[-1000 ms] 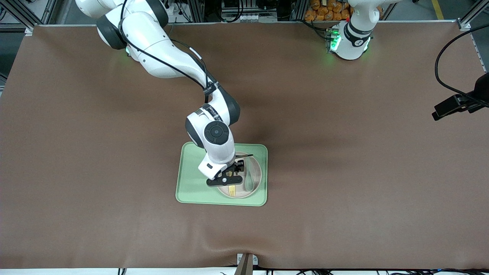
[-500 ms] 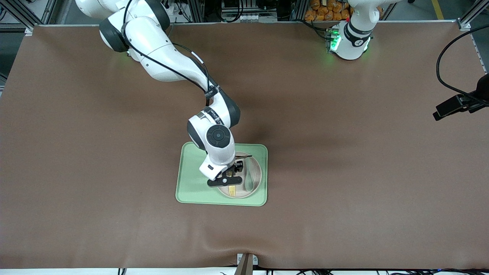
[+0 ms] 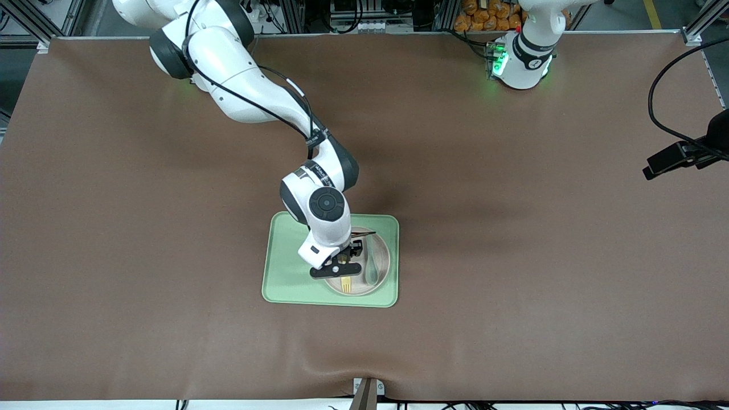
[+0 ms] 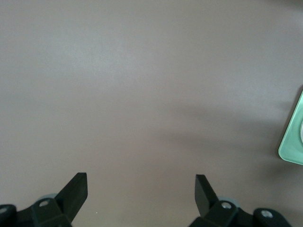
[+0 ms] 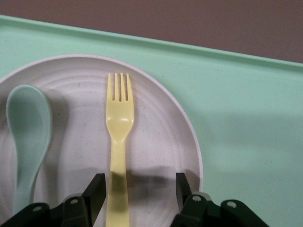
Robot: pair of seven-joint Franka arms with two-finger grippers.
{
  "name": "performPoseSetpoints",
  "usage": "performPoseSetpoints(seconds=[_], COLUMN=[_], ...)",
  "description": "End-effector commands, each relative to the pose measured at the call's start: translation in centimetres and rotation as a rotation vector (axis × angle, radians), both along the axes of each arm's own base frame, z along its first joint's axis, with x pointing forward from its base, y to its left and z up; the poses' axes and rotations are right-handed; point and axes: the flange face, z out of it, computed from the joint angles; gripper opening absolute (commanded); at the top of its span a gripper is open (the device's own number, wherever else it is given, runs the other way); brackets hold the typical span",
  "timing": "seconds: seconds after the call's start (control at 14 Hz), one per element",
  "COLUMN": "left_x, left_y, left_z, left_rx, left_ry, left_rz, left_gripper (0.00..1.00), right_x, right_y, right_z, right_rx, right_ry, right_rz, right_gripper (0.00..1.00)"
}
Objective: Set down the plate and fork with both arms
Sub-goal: 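Lower the right gripper over the yellow fork and grasp it, then lift the yellow fork with the right gripper and set it beside the plate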
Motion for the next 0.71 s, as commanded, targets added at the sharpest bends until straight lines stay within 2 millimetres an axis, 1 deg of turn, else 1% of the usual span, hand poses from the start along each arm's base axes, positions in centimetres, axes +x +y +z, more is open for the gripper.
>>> performPoseSetpoints(seconds=[0.0, 0.21, 0.36, 0.57, 0.64], left_x=[-0.48, -0.62, -0.62, -0.62, -0.62], left_y=[-0.14, -0.07, -0.07, -0.07, -0.08], left_z=[0.39, 0.38, 0.38, 0.38, 0.17], left_rx=[-0.016, -0.015, -0.015, -0.015, -0.015], left_ry=[-0.011, -0.006, -0.006, -0.006, -0.002], left_rz=[-0.018, -0.016, -0.018, -0.016, -0.016], left_gripper=[1.0, 1.0, 1.0, 1.0, 1.0], right_x=[0.19, 0.11, -0.02, -0.24, -0.3], right_y=[0.74, 0.88, 0.9, 1.27, 1.39], right_z=[-0.34, -0.29, -0.88, -0.91, -1.09], right_rx=[-0.001, 0.002, 0.002, 0.01, 0.013], right_ry=[-0.02, -0.018, -0.011, -0.01, -0.013], right_rz=[-0.003, -0.004, -0.005, -0.02, -0.021], right_gripper=[0.68, 0.67, 0.66, 0.65, 0.62])
